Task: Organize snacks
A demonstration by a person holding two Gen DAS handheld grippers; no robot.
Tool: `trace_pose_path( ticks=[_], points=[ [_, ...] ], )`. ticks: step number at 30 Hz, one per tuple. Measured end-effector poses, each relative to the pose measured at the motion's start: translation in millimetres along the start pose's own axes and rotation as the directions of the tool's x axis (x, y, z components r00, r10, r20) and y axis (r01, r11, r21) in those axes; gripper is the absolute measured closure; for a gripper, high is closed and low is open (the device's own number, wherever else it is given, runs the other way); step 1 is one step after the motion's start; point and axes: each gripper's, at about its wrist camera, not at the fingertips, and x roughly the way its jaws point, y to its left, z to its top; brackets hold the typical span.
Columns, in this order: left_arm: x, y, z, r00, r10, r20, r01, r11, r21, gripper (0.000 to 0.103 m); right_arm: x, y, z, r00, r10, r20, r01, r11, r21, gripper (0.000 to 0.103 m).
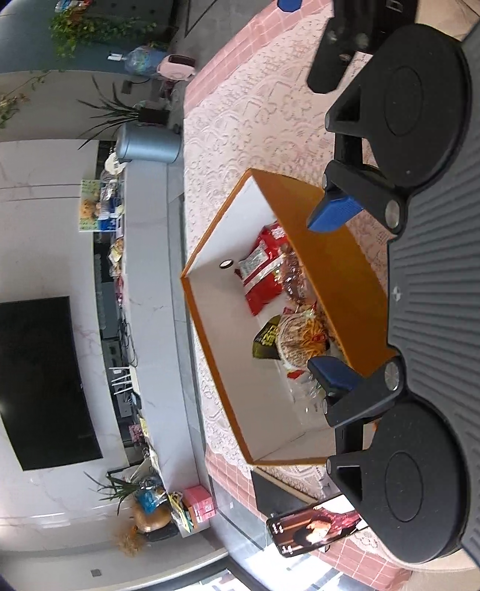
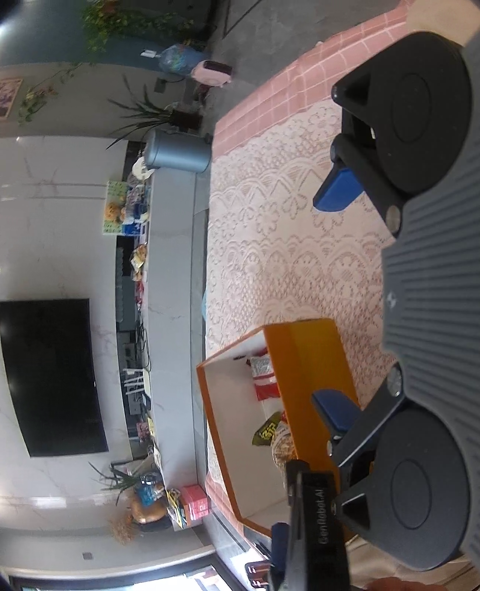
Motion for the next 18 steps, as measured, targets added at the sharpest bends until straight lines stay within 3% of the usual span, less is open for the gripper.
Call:
trace_pose_path(
  ticks=[18],
  points=[
    [-0.1,-5.7,-4.6,1.0,-0.01,-0.023,0.011,1.0,0.025,0.013,-4.8,-6.0,1.5,1.0,-0.016,0.019,0.016,1.0,0.02,0.004]
  ],
)
